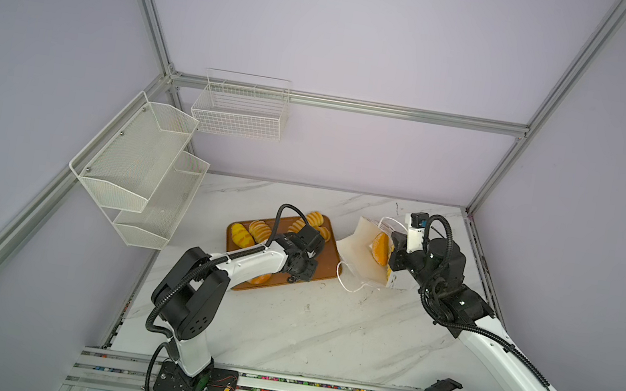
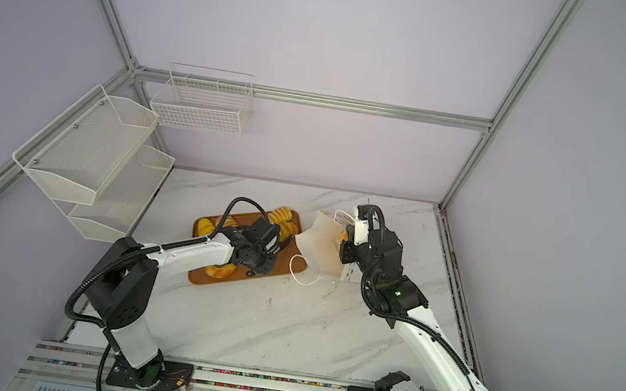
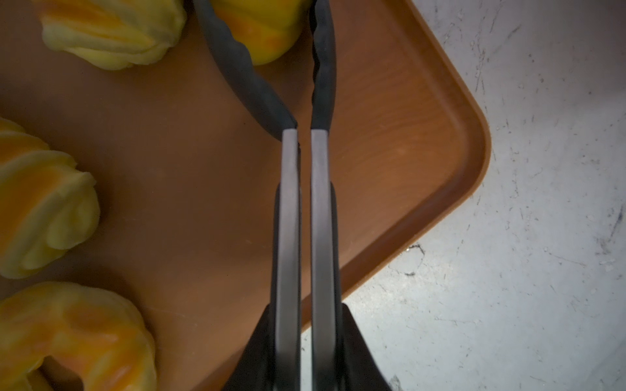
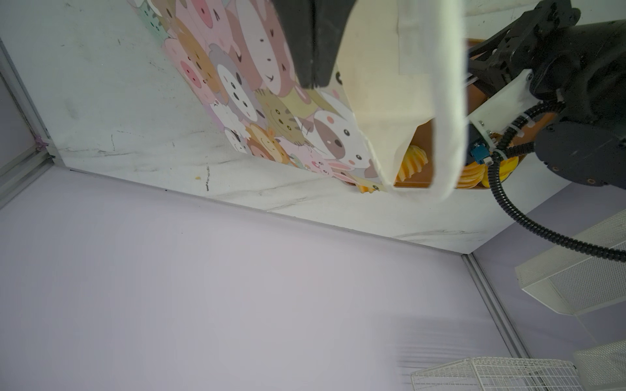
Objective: Take the fake bread out of the paper bag
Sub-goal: 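Carry the bread in the left tongs over the tray, then lower the bread onto the tray and open the left tongs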
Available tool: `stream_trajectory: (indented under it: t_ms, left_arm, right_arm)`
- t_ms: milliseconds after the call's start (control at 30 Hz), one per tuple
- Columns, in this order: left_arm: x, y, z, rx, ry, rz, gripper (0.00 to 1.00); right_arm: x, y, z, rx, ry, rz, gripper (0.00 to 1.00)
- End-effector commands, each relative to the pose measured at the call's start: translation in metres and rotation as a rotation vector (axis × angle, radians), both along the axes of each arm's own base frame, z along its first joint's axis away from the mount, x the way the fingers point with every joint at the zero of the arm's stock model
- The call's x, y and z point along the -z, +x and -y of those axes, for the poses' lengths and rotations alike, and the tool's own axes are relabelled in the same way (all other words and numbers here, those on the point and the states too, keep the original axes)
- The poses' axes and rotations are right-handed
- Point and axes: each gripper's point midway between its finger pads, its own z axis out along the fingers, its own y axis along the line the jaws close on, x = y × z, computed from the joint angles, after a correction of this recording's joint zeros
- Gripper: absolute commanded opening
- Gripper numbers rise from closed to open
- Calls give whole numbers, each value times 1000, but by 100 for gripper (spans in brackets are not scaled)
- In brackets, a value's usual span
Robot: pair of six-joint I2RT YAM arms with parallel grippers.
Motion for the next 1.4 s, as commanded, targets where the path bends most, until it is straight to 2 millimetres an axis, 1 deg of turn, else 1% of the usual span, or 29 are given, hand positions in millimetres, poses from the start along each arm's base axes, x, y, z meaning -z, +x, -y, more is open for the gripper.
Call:
stream_trajectory:
  t_ms: [0,100,233,300,433,567,700,967,1133,1267,1367]
  left_arm:
    - [-31,37,4,-64,-49,96,7]
    - [-33,39,1,-74,-41,97,16]
    - [-36,33,4,-45,-58,78,31]
    - [-36,30,5,-36,-66,65,36]
    - [-40,23,6,-18,-86,53,41]
    - [-47,17,5,-10,-96,55,43]
    - [-54,11,-2,-7,-83,66,43]
    - [-59,-4,-10,18,-72,52,44]
    - [-63,-16,-19,19,-56,50,43]
    - [-58,-25,-27,16,-39,37,43]
    - [-51,-30,-30,16,-23,16,43]
  right_arm:
    - [-3,-4,-3,-29,-9,15,0]
    - [-5,-8,-5,-50,-14,28,0]
    - [-12,-19,-19,-164,-10,64,0]
    - [-11,-22,-22,-182,-7,65,0]
    - [-10,-24,-28,-223,-14,66,0]
    - [-13,-25,-27,-225,-19,76,0]
    - [-14,-25,-26,-220,-25,80,0]
    - [-14,-27,-22,-209,-39,95,0]
    - [-14,-27,-16,-190,-68,131,0]
    - [-16,-28,-18,-198,-67,136,0]
    - [-15,-26,-18,-198,-69,126,0]
